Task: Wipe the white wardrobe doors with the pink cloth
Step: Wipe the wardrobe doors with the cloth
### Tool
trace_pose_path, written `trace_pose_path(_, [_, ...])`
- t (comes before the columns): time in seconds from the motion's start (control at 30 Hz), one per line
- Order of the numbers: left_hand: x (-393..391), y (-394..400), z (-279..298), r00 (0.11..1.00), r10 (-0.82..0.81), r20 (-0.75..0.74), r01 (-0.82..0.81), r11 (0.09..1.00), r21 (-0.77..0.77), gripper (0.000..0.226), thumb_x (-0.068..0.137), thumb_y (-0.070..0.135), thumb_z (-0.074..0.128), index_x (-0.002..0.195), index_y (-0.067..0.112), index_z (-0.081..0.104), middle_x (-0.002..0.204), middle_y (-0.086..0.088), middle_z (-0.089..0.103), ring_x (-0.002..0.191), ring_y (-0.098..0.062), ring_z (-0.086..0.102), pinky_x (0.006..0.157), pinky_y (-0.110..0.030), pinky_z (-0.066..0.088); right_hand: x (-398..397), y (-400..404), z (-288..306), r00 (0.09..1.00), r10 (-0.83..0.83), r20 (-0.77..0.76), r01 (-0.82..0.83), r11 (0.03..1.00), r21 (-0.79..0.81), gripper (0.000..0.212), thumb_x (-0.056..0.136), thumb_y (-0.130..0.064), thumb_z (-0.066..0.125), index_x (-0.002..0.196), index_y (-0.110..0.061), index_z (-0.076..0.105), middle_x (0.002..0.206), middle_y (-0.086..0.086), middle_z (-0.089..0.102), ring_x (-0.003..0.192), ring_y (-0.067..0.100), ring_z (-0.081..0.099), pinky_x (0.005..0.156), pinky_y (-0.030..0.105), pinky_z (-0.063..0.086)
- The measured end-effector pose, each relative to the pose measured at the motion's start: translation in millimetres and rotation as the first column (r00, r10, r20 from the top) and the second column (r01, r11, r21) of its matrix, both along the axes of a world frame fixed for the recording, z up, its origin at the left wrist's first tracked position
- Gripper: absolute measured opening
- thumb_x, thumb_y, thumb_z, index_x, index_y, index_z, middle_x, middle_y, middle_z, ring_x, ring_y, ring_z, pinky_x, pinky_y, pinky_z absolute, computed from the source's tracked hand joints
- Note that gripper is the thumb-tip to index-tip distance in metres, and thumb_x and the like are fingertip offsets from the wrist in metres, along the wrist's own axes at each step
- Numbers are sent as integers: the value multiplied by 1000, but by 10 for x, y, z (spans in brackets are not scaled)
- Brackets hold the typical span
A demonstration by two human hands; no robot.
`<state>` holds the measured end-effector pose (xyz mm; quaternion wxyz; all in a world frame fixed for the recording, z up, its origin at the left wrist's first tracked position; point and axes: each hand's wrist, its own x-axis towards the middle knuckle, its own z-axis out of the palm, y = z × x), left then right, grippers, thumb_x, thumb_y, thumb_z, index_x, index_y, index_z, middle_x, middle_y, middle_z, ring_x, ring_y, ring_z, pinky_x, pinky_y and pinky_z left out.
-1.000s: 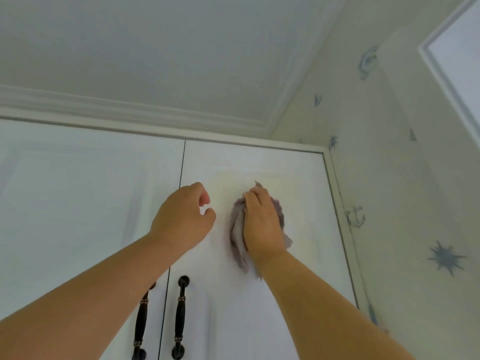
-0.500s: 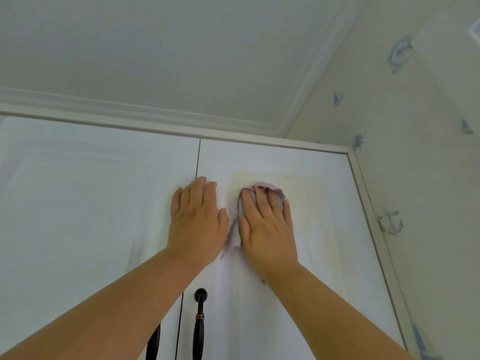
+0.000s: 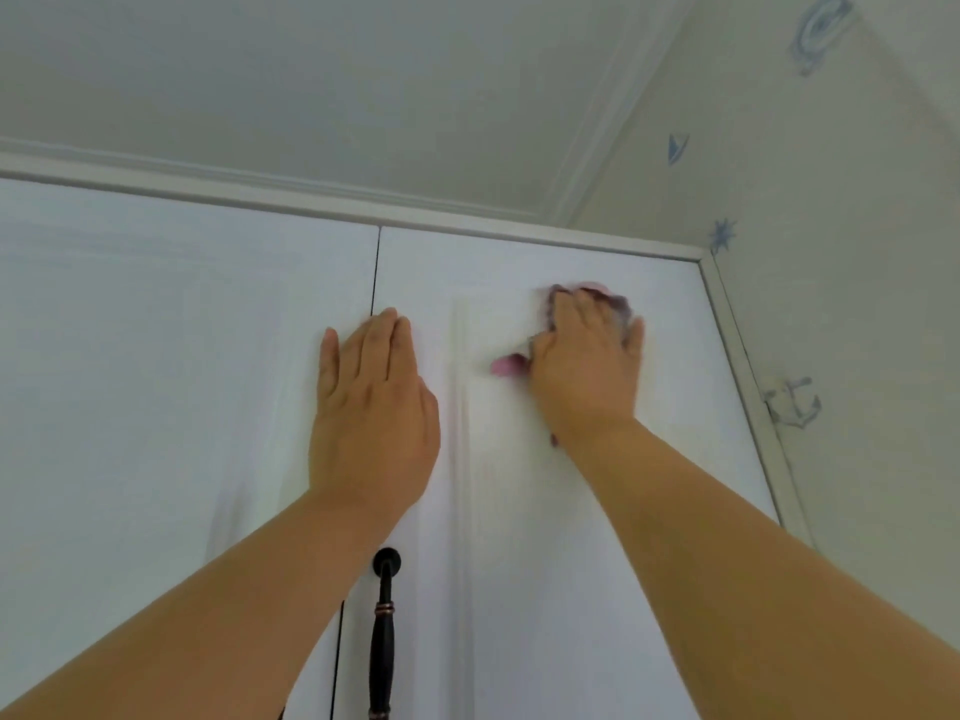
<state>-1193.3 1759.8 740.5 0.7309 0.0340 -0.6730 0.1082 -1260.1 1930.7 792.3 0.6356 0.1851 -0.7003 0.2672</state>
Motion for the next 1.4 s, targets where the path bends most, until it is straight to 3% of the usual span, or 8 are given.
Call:
trace_pose_path(0.07, [-23, -13, -6, 1000, -8, -24, 8, 1000, -1, 56, 95, 18, 36, 145, -6, 40, 149, -21, 44, 143, -33, 37, 123, -53, 19, 27, -47, 39, 998, 62, -5, -62, 996, -63, 61, 87, -31, 31, 141, -15, 53, 146, 6, 48, 144, 26, 30, 125, 48, 9])
trace_pose_path(0.17, [-50, -23, 1, 998, -34, -62, 34, 999, -5, 56, 96, 22, 31, 142, -6, 44, 144, -21, 48, 139, -33, 41, 122, -54, 21, 252, -509, 111, 955, 243, -171, -229, 968, 98, 51, 76, -21, 38, 114, -5, 69, 120, 11, 63, 123, 32, 49, 114, 46, 33])
trace_pose_path(0.47, [-26, -30, 12, 997, -19, -69, 19, 1000, 1, 65, 94, 35, 26, 141, -6, 45, 143, -20, 48, 138, -34, 42, 122, -53, 19, 158, -649, 176, 931, 197, -309, -137, 969, 205, 35, 86, -14, 53, 117, -9, 69, 124, 8, 64, 123, 28, 53, 118, 48, 26])
trace_pose_path(0.67, [-7, -32, 8, 996, -27, -83, 26, 1000, -5, 58, 92, 22, 30, 139, -8, 47, 140, -22, 50, 136, -36, 45, 121, -53, 21, 58, -575, -293, 831, 373, -412, -243, 910, 336, 25, 82, -8, 45, 77, -4, 69, 91, 10, 68, 95, 30, 61, 101, 43, 43])
trace_pose_path(0.87, [4, -23, -9, 997, -39, -73, 39, 999, 1, 56, 92, 20, 37, 139, -9, 47, 139, -23, 51, 135, -37, 46, 120, -55, 24, 27, -450, -252, 887, 289, -360, -106, 887, 450, 36, 90, -14, 41, 110, -6, 70, 121, 10, 67, 118, 31, 58, 113, 44, 33])
trace_pose_path(1.0, [9, -15, -6, 998, -26, -57, 26, 1000, -6, 67, 91, 37, 39, 139, -9, 47, 139, -23, 51, 134, -37, 46, 120, -55, 22, 237, -625, 147, 978, 135, -162, -80, 949, 304, 53, 102, -19, 33, 154, -14, 36, 163, 3, 30, 152, 21, 19, 126, 40, 3])
trace_pose_path(1.2, [32, -9, 0, 999, 16, -40, -16, 1000, 2, 60, 91, 23, 37, 141, -9, 45, 140, -25, 49, 135, -39, 45, 120, -57, 22, 51, -542, -358, 923, 215, -318, -100, 934, 343, 51, 98, -25, 35, 140, -8, 57, 149, 10, 51, 143, 28, 41, 122, 50, 24])
trace_pose_path(1.4, [35, 32, 61, 997, 79, -5, -79, 997, 22, 56, 88, 20, 52, 135, -9, 47, 136, -26, 50, 128, -43, 46, 116, -66, 21, 22, -411, -185, 956, 86, -282, 23, 931, 365, 61, 96, -45, 31, 149, -20, 47, 157, 4, 41, 147, 25, 32, 124, 47, 12])
